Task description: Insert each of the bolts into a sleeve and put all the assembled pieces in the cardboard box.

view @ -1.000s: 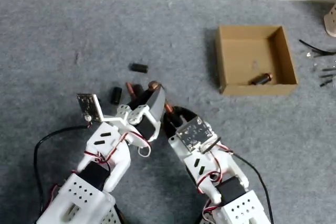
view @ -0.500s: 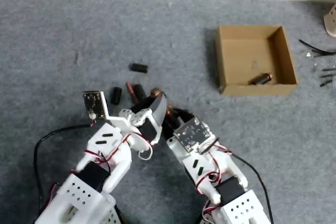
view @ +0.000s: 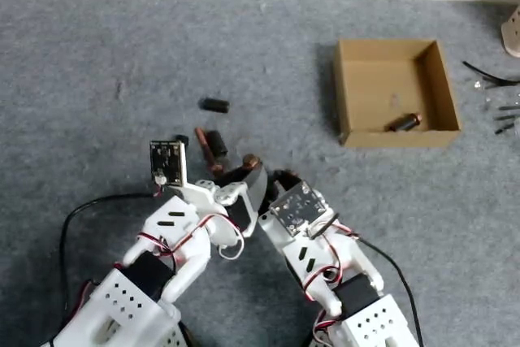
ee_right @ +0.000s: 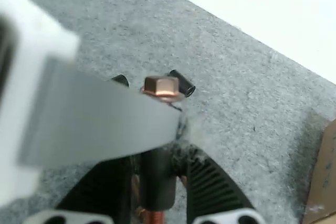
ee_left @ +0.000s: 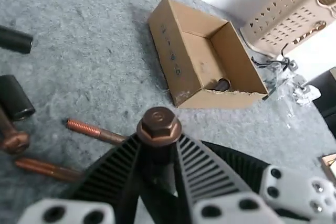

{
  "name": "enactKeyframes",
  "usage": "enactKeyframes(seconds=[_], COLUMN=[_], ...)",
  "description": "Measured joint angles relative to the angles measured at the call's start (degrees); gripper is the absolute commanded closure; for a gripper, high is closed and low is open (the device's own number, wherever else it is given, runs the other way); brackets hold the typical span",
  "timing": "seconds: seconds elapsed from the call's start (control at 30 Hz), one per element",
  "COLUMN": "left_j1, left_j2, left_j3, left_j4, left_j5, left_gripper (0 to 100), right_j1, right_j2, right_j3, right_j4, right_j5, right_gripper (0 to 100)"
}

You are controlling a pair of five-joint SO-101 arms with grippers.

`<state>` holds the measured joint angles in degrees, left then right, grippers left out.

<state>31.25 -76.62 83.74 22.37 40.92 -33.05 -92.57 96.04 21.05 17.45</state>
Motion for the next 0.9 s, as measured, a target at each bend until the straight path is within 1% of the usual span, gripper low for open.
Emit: enactKeyframes(seconds=[0.07, 0.17, 0.23, 0.3, 0.4, 0.47, 0.63, 0.77, 0.9], left_j1=[0.0, 0.0, 0.2, 0.5, 0.4, 0.3, -4.6, -10.4, -15.4], left_j2=[0.0, 0.0, 0.0, 0.0, 0.0, 0.0, 0.0, 0.0, 0.0], left_j3=[0.0, 0.0, 0.1, 0.1, 0.1, 0.1, 0.1, 0.1, 0.1], left_j4=[0.0, 0.4, 0.5, 0.5, 0.5, 0.5, 0.5, 0.5, 0.5], left_j5=[-0.6, -0.6, -0.4, -0.5, -0.5, 0.6, 4.7, 8.4, 9.1], left_gripper=[87, 71, 65, 65, 69, 69, 69, 69, 70], right_j1=[0.0, 1.1, 2.0, 2.2, 2.4, 2.4, 2.4, 2.6, 2.6], right_j2=[0.0, 0.0, 0.0, 0.1, 0.1, 0.0, 0.0, 0.0, 0.0], right_j3=[0.0, 0.0, 0.0, 0.0, 0.0, 0.0, 0.0, 0.0, 0.0], right_j4=[0.0, 0.0, -0.1, 0.0, -0.1, -0.2, -0.2, -0.2, -0.2], right_j5=[0.0, 0.1, 0.1, 0.1, 0.1, 0.1, 0.1, 0.1, 0.1], right_gripper=[99.5, 99.5, 99.5, 99.5, 99.5, 99.5, 99.5, 99.5, 99.5])
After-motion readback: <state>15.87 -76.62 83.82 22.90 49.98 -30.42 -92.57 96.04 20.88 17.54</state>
